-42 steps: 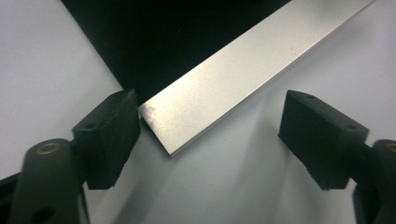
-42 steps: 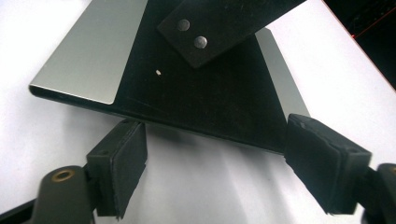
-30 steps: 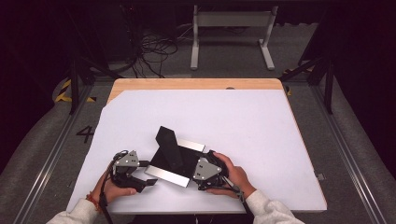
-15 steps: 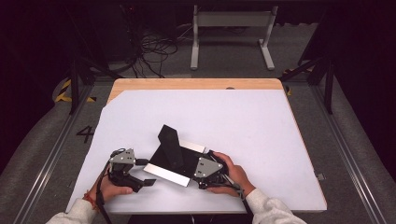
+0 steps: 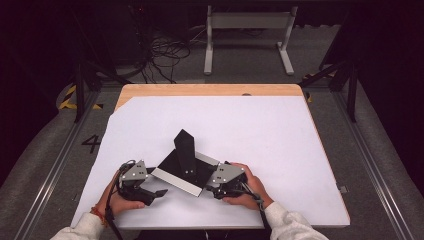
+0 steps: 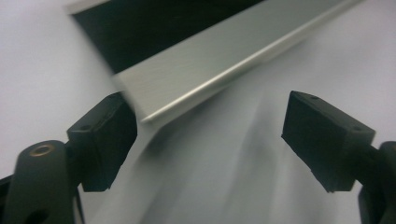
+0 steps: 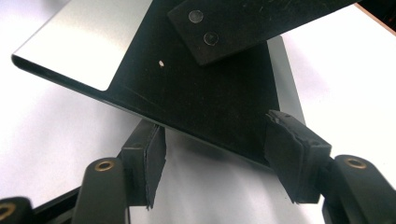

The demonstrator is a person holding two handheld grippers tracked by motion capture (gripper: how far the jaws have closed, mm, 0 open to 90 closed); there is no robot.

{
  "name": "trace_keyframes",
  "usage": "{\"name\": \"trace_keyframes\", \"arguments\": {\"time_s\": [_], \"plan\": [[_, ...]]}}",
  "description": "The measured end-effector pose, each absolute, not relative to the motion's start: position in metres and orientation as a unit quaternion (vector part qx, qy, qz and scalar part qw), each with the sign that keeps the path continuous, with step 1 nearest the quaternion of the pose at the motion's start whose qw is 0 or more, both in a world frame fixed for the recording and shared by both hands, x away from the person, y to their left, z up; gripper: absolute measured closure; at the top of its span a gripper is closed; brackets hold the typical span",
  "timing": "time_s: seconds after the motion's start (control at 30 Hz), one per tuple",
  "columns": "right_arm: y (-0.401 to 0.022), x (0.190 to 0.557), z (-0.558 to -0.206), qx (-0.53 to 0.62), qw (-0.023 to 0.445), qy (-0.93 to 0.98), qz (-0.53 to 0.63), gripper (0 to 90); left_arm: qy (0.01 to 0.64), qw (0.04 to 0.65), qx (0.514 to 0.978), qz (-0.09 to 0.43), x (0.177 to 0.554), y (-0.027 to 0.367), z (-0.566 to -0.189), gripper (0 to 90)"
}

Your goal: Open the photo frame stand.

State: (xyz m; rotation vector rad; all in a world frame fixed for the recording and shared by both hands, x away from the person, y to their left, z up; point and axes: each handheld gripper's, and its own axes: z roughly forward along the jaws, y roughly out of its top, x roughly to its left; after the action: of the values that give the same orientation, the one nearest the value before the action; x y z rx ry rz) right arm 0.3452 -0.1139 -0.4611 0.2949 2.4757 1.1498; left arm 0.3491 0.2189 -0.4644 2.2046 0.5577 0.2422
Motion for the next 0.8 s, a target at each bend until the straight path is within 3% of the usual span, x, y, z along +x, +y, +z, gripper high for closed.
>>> {"name": "trace_keyframes", "arguments": {"time_s": [0.23, 0.37, 0.57, 0.8], "plan": [[-0.118, 0.348, -0.458, 0.116, 0.183, 0.879, 0.424, 42.7, 0.215, 0.421, 0.87, 0.136, 0.358, 0.212, -0.462, 18.3], [-0.121, 0.35, -0.456, 0.123, 0.175, 0.876, 0.432, 44.5, 0.204, 0.422, 0.872, 0.143, 0.36, 0.204, -0.461, 26.5], [-0.124, 0.351, -0.455, 0.128, 0.172, 0.873, 0.438, 46.2, 0.213, 0.436, 0.863, 0.143, 0.362, 0.204, -0.46, 31.1], [-0.123, 0.35, -0.453, 0.127, 0.175, 0.873, 0.438, 48.3, 0.23, 0.463, 0.843, 0.148, 0.371, 0.211, -0.455, 24.3]]}}
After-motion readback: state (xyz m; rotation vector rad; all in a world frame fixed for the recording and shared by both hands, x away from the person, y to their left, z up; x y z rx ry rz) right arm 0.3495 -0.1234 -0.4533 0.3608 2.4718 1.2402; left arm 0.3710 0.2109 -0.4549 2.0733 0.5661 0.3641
